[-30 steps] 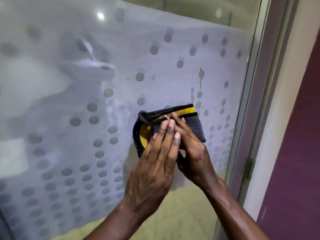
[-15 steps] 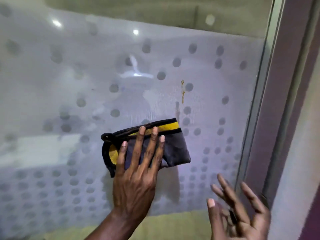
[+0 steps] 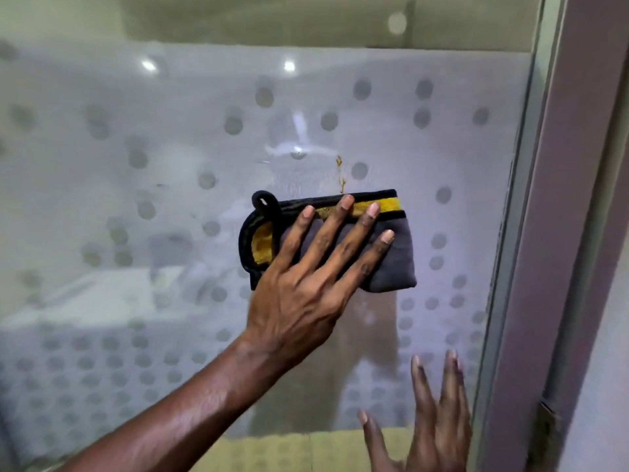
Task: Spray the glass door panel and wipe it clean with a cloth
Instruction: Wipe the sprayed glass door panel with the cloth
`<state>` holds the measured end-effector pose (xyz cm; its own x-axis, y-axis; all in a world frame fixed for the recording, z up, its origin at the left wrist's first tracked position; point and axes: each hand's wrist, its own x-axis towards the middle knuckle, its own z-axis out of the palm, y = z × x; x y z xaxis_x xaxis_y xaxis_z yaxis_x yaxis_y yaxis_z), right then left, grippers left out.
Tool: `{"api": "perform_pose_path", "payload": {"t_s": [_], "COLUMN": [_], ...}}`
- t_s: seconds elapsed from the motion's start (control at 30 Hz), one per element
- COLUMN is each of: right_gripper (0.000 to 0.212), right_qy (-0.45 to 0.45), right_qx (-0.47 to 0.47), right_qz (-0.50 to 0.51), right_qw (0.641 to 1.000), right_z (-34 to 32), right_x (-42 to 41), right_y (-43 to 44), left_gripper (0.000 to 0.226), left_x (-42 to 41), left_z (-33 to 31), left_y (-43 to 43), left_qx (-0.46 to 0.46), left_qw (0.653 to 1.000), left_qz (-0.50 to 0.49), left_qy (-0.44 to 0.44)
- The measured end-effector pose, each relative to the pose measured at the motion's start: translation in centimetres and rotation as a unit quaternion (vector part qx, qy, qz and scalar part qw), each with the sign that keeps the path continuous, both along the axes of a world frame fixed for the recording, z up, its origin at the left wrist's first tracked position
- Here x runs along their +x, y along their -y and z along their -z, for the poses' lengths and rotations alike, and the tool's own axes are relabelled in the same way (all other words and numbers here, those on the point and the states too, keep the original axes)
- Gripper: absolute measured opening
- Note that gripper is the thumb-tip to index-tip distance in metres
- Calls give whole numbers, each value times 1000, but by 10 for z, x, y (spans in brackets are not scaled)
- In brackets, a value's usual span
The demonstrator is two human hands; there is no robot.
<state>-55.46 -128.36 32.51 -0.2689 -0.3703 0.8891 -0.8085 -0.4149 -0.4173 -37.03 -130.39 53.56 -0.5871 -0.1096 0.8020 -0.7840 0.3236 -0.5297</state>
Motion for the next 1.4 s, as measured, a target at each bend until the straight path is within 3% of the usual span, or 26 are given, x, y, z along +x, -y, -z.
{"api": "perform_pose_path", "payload": {"t_s": [0.03, 0.07, 0.17, 0.33, 0.47, 0.67, 0.9, 1.03, 1.2, 1.3, 1.4], "right_gripper": [100, 101, 107, 111, 114, 112, 112, 111, 110, 110, 110], "right_qy": [-50, -40, -62, -87, -82, -74, -61, -70, -60, -67, -68], "right_qx": [8, -25, -9, 5, -4, -18, -20, -26, -24, -28, -25], "right_qz": [-10, -5, 15, 19, 24, 16, 4, 6, 11, 18, 20], "right_qw": [999, 999, 998, 996, 996, 997, 998, 997, 998, 997, 997], "right_z": [-18, -43, -88, -84, -82, -80, -82, -83, -84, -85, -85], "right_x": [-8, -10, -37, -44, -47, -46, -44, -45, -42, -44, -45], "right_y": [0, 8, 35, 46, 51, 53, 51, 50, 49, 48, 45], "left_gripper": [70, 70, 72, 85, 72, 73, 70, 71, 70, 72, 76], "left_x": [6, 12, 33, 21, -16, -8, 37, 3, -8, 7, 39], "left_z": [4, 4, 22, 43, 16, -14, 16, 22, -22, -55, -76], "left_y": [3, 0, -7, -9, 1, 3, -6, -3, 9, 8, 5], "left_qx": [-9, 6, 12, 18, 17, -22, -41, -20, -48, -71, -95], "left_qw": [999, 999, 993, 983, 992, 996, 954, 981, 996, 993, 978], "left_qz": [-35, -50, -112, -144, -98, -86, -154, -115, -65, -80, -122], "left_qy": [3, -2, -34, -111, -72, -26, -255, -152, -37, -49, -141]}}
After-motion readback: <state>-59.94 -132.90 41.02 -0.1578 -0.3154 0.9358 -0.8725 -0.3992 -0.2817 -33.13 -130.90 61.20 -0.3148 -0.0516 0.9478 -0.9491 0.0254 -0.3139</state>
